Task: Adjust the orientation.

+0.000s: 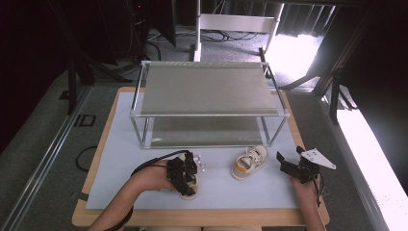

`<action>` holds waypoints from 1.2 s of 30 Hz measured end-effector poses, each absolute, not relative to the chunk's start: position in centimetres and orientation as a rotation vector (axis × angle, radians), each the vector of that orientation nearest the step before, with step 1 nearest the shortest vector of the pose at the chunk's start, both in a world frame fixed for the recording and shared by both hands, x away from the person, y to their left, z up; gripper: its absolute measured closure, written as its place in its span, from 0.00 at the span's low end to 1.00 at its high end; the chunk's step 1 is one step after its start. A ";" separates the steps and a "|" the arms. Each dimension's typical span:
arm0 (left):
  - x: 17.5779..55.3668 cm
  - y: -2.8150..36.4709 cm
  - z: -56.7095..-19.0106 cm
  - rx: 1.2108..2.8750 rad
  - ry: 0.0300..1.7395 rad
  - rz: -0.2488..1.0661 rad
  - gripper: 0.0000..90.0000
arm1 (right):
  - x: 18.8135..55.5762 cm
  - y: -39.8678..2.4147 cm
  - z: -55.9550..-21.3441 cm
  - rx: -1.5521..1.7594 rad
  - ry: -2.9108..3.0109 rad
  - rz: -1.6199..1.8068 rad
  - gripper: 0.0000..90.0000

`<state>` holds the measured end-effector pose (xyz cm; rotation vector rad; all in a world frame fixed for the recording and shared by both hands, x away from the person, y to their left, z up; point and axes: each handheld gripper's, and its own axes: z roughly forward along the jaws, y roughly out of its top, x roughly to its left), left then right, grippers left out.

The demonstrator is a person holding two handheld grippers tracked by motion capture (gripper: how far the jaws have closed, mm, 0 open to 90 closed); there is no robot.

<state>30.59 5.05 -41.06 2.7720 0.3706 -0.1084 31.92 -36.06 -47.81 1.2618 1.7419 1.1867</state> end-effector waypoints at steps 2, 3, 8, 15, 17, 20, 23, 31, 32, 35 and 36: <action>30.2 5.0 -41.2 2.761 0.375 -0.071 0.53 | 31.9 -36.2 -47.8 1.270 1.734 1.198 0.15; 30.1 5.0 -41.3 2.763 0.377 -0.061 0.52 | 32.0 -36.2 -47.8 1.280 1.746 1.206 0.15; 30.0 5.1 -41.8 2.756 0.405 -0.073 0.52 | 32.2 -36.4 -47.7 1.299 1.750 1.207 0.15; 30.0 5.0 -41.9 2.760 0.391 -0.079 0.51 | 32.1 -35.8 -46.8 1.325 1.832 1.235 0.14; 29.9 4.9 -42.0 2.767 0.393 -0.077 0.51 | 31.9 -35.2 -45.9 1.317 1.858 1.240 0.14; 29.8 4.9 -42.1 2.778 0.395 -0.078 0.51 | 31.7 -34.7 -45.1 1.309 1.872 1.268 0.14; 29.9 4.9 -42.2 2.783 0.390 -0.086 0.51 | 31.1 -33.2 -43.2 1.273 1.904 1.257 0.14; 29.8 4.8 -42.3 2.797 0.382 -0.076 0.51 | 29.9 -31.1 -39.4 1.137 2.009 1.301 0.18; 29.8 4.8 -42.3 2.798 0.380 -0.075 0.51 | 29.8 -30.9 -39.0 1.119 2.013 1.304 0.19; 29.8 4.8 -42.2 2.798 0.384 -0.081 0.51 | 29.6 -30.4 -37.7 1.079 2.030 1.319 0.23; 29.8 4.8 -42.3 2.798 0.385 -0.082 0.51 | 29.6 -30.1 -37.0 1.062 2.065 1.325 0.25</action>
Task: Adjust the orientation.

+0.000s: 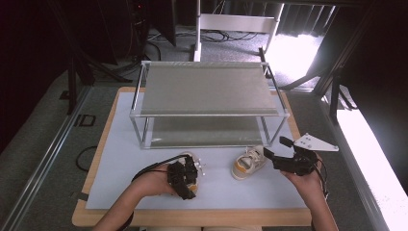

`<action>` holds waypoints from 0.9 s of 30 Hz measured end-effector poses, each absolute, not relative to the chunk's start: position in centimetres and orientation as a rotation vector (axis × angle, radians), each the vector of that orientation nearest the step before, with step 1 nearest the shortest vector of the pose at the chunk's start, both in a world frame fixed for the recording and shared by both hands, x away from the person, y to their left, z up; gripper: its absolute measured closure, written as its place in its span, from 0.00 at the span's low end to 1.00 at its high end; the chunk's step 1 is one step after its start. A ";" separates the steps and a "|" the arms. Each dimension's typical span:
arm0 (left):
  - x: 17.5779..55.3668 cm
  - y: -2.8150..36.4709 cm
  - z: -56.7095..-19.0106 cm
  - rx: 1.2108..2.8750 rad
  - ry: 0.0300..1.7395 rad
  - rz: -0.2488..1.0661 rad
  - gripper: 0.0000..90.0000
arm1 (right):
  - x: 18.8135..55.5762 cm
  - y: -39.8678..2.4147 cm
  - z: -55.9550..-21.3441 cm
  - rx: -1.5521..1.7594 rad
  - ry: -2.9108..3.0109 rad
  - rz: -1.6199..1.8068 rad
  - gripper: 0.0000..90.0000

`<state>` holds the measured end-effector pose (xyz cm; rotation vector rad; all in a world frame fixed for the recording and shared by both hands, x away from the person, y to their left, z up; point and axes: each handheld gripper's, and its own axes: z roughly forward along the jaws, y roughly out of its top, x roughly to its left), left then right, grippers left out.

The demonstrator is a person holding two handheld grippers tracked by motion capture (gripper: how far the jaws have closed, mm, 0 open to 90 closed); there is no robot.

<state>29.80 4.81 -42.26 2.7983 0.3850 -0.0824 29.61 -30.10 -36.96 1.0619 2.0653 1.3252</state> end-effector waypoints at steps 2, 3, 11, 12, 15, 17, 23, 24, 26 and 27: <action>29.8 4.8 -42.3 2.801 0.384 -0.080 0.51 | 29.7 -29.9 -36.7 1.054 2.095 1.326 0.25; 29.8 4.8 -42.3 2.801 0.384 -0.081 0.51 | 29.8 -29.8 -36.4 1.047 2.144 1.326 0.26; 29.8 4.7 -42.2 2.809 0.379 -0.078 0.51 | 30.5 -27.3 -36.2 1.014 2.400 1.184 0.26; 29.7 4.7 -42.2 2.811 0.374 -0.078 0.51 | 30.6 -27.0 -36.2 1.013 2.415 1.177 0.27; 29.7 4.7 -42.3 2.813 0.371 -0.075 0.51 | 31.0 -26.6 -36.3 1.020 2.478 1.187 0.33; 29.7 4.7 -42.3 2.812 0.373 -0.075 0.51 | 31.3 -26.2 -36.4 1.029 2.528 1.160 0.33; 29.8 4.7 -42.3 2.812 0.371 -0.071 0.51 | 32.3 -24.6 -37.2 1.039 2.669 1.027 0.36; 29.8 4.7 -42.3 2.813 0.368 -0.069 0.51 | 32.5 -24.3 -37.3 1.052 2.681 1.009 0.37; 29.8 4.7 -42.3 2.811 0.371 -0.069 0.51 | 32.8 -23.7 -37.7 1.067 2.711 0.970 0.37; 29.7 4.7 -42.3 2.812 0.372 -0.068 0.51 | 32.9 -23.5 -37.9 1.067 2.722 0.957 0.38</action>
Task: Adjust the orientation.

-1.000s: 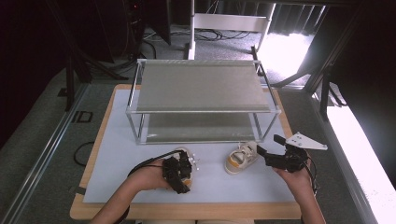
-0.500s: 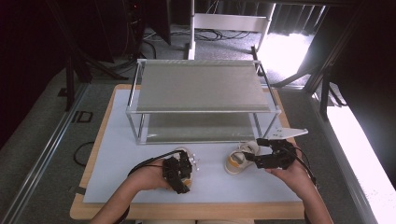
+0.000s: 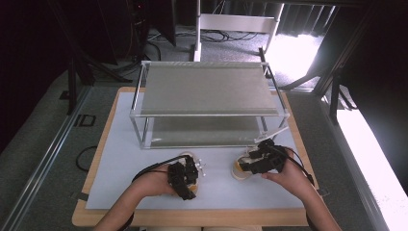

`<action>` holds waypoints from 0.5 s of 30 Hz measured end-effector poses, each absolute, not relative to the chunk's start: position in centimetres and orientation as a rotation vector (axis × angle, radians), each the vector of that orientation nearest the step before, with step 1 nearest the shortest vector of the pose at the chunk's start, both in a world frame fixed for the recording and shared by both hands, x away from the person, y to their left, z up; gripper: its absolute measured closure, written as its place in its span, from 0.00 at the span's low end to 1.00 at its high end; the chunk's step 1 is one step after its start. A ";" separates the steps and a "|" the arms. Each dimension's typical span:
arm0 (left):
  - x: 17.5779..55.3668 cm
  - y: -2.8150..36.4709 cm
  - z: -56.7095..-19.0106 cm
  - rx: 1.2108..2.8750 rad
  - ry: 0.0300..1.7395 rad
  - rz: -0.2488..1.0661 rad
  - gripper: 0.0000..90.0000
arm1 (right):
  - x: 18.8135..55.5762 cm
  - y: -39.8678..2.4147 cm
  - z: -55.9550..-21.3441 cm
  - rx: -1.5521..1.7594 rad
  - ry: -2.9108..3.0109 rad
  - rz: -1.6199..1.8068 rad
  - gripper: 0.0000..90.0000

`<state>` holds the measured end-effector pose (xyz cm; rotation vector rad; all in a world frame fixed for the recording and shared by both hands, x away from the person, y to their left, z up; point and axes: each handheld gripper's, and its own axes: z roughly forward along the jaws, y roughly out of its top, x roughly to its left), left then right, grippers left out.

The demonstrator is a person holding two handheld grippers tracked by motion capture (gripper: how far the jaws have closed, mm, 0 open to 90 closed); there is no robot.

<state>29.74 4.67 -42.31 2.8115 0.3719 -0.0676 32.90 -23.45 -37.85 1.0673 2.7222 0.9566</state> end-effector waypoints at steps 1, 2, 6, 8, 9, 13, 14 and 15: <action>29.7 4.7 -42.3 2.812 0.372 -0.066 0.51 | 33.0 -23.1 -38.1 1.064 2.740 0.940 0.38; 29.7 4.7 -42.3 2.811 0.373 -0.067 0.51 | 33.1 -22.7 -38.3 1.066 2.762 0.914 0.38; 29.7 4.7 -42.3 2.813 0.369 -0.065 0.51 | 33.5 -21.4 -39.1 1.088 2.816 0.824 0.50; 29.7 4.8 -42.2 2.813 0.372 -0.063 0.51 | 33.7 -20.9 -39.5 1.097 2.831 0.783 0.52; 29.6 4.8 -42.2 2.810 0.375 -0.064 0.51 | 33.8 -20.8 -39.6 1.102 2.837 0.765 0.56; 29.7 4.8 -42.3 2.810 0.378 -0.067 0.51 | 34.6 -20.2 -40.4 1.116 2.867 0.680 0.69; 29.7 4.8 -42.3 2.809 0.380 -0.069 0.51 | 34.8 -20.1 -40.7 1.119 2.869 0.660 0.73; 29.7 4.8 -42.3 2.809 0.379 -0.070 0.51 | 34.9 -20.0 -40.9 1.112 2.885 0.641 0.74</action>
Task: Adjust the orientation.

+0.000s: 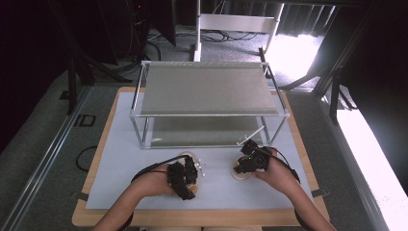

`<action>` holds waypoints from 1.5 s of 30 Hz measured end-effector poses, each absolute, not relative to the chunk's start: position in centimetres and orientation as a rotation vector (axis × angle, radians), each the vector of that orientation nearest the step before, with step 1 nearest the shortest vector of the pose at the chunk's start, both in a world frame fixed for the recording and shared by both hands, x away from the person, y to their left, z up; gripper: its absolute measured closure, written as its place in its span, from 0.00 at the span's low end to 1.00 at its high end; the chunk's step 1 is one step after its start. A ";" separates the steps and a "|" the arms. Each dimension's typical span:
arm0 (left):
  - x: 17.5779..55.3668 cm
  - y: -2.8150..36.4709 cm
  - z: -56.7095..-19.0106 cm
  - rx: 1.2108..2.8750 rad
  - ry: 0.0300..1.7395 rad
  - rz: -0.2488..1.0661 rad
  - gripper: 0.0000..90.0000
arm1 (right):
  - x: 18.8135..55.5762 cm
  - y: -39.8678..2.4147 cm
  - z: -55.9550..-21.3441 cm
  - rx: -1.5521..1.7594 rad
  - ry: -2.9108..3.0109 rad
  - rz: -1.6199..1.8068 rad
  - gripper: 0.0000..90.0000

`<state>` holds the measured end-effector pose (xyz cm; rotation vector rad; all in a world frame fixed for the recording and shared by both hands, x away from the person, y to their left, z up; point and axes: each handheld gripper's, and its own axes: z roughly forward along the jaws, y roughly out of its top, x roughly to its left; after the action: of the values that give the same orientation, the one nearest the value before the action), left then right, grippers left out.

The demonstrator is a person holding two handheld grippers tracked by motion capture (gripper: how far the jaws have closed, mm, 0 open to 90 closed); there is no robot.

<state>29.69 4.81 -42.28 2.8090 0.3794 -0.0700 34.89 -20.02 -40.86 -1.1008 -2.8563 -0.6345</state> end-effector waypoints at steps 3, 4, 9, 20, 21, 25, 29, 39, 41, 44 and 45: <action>29.7 4.8 -42.3 2.807 0.384 -0.074 0.51 | 35.1 -19.8 -41.4 -1.092 -2.842 -0.592 0.81; 29.7 4.8 -42.3 2.806 0.387 -0.078 0.51 | 35.1 -19.7 -41.5 -1.091 -2.842 -0.593 0.82; 29.7 4.8 -42.3 2.810 0.387 -0.079 0.51 | 35.1 -19.5 -41.4 -1.051 -2.873 -0.570 0.84; 29.8 4.9 -42.2 2.808 0.387 -0.086 0.51 | 34.1 -18.7 -40.5 -0.790 -3.005 -0.543 0.83; 29.8 4.9 -42.2 2.808 0.385 -0.086 0.51 | 33.9 -18.5 -40.4 -0.744 -3.022 -0.535 0.83; 29.8 4.9 -42.2 2.800 0.395 -0.086 0.51 | 33.5 -17.8 -39.8 -0.580 -3.052 -0.505 0.83; 29.8 4.9 -42.2 2.800 0.398 -0.085 0.51 | 33.0 -17.0 -39.4 -0.400 -3.057 -0.507 0.83; 29.7 4.8 -42.2 2.801 0.400 -0.084 0.51 | 31.1 -15.1 -39.7 -0.016 -3.028 -0.463 0.82; 29.7 4.8 -42.3 2.798 0.404 -0.084 0.51 | 31.1 -14.8 -40.1 -0.006 -3.040 -0.436 0.83; 29.6 4.8 -42.3 2.794 0.400 -0.092 0.51 | 31.1 -14.7 -40.9 0.007 -3.030 -0.412 0.83; 29.6 4.7 -42.4 2.791 0.405 -0.095 0.51 | 31.0 -14.8 -41.0 0.014 -3.028 -0.412 0.83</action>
<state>29.60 4.74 -42.37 2.7912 0.4051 -0.0950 31.03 -14.76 -41.04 0.0140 -3.0280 -0.4124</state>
